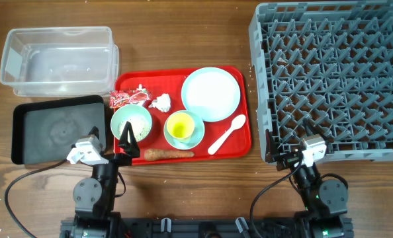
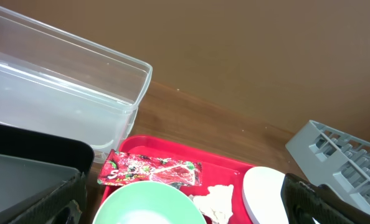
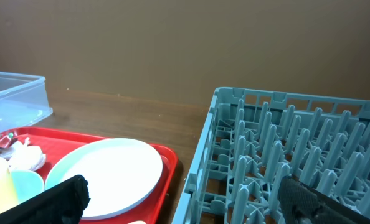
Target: Sort waste into correct bins and load items into the dishwasher rack
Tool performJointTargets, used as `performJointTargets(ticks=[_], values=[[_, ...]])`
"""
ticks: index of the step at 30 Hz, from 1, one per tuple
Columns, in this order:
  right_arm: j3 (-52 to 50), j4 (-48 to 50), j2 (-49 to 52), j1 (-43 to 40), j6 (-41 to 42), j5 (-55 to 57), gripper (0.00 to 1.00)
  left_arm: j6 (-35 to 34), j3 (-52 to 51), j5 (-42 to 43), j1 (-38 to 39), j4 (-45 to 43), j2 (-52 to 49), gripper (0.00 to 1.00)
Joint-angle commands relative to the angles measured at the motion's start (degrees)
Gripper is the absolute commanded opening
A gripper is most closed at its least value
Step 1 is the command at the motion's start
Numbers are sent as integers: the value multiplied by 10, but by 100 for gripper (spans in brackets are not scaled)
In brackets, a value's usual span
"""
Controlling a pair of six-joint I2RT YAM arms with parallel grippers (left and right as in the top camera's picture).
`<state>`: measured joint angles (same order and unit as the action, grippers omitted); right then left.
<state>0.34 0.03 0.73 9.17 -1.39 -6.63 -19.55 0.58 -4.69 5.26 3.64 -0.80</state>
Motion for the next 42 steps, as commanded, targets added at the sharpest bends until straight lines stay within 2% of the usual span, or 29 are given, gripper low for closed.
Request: performJointTargets(ticks=[1, 7, 26, 31, 36, 42], values=[[0, 4, -3, -2, -1, -5, 100, 13, -3, -3, -3, 0, 4, 100], [0, 3, -3, -2, -1, 25, 100, 13, -3, -3, -3, 0, 4, 100], [1, 0, -3, -2, 20, 22, 100, 12, -3, -4, -3, 0, 4, 100], [41, -36, 5, -2, 18, 32, 100, 11, 12, -5, -3, 7, 4, 100], [107, -64, 67, -2, 18, 33, 100, 12, 83, -6, -3, 75, -30, 100], [251, -140, 239, -2, 18, 36, 100, 11, 218, -3, -3, 149, -198, 100]])
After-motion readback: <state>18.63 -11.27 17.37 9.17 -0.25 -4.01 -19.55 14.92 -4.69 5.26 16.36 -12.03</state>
